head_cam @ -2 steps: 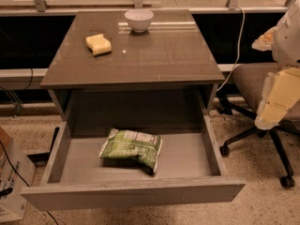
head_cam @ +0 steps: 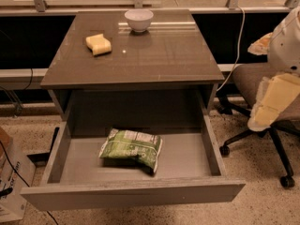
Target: Pick green jalapeno chip bag from top drawer and place on counter
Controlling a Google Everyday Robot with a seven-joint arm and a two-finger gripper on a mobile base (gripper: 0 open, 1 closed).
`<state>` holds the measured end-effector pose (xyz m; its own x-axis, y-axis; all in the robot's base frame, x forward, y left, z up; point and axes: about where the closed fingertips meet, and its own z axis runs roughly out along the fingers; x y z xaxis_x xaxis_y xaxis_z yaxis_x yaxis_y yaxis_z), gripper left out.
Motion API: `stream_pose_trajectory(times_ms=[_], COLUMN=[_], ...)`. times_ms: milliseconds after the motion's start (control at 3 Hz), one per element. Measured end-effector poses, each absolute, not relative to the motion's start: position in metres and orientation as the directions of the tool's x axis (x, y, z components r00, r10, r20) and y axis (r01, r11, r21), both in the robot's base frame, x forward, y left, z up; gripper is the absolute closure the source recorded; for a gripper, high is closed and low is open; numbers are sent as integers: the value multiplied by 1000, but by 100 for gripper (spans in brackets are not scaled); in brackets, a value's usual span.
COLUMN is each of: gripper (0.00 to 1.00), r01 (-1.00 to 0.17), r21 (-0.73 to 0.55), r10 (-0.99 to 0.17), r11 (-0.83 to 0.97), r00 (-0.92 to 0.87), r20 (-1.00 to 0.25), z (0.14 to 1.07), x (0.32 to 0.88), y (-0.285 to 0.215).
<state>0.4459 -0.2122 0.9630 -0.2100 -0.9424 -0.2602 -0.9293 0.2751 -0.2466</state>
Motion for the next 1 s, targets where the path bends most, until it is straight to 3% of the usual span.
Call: stream_pose_trajectory(times_ms=[333,1000], gripper=[0,0], r01=[-922,-912], r21=[-237,-253], r10=[-911,-908], r11=[307,322], r00=[-212,-221], r20=[-353,-355], z=[931,921], x=[468,468], y=[-203,-192])
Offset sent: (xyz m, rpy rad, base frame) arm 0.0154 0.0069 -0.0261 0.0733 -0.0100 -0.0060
